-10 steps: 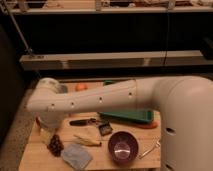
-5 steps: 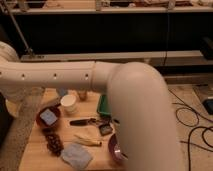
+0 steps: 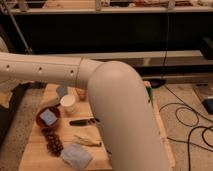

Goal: Place eraser in purple bowl

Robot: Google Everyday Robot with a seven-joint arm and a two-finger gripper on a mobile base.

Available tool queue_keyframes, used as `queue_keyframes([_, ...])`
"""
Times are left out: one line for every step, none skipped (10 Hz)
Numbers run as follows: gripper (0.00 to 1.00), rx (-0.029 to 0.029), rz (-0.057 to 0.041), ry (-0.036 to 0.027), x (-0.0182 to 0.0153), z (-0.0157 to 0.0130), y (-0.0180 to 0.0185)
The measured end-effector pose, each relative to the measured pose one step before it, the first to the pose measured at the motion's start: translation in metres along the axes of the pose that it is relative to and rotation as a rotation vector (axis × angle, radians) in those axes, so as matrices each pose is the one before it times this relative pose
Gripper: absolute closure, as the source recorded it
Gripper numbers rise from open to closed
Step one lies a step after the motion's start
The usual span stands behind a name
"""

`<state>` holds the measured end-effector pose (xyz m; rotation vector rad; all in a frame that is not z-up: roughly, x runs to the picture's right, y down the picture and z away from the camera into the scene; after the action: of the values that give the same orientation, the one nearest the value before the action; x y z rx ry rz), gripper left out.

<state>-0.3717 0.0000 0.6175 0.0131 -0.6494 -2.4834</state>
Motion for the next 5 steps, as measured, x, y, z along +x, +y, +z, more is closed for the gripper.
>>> queue_keyframes([0.20,-0.00003,-0.00002,-0.00001,-0.00006,0.00009,0.00001])
queue_keyframes([0.20,0.00067,0.00087,-0.00182,0.00053,0.00103,-0.00012])
queue_keyframes([0.20,0.01077,0.02847,-0.00183,-0.00204,0.00416,0.00343])
queue_keyframes([0.20,0.01317,0.06594,0.00426,-0.00482,0.00820,0.00831])
queue_keyframes([0.20,0.01242,0.07342,0.00586,-0.00403,0.00802,0.00699])
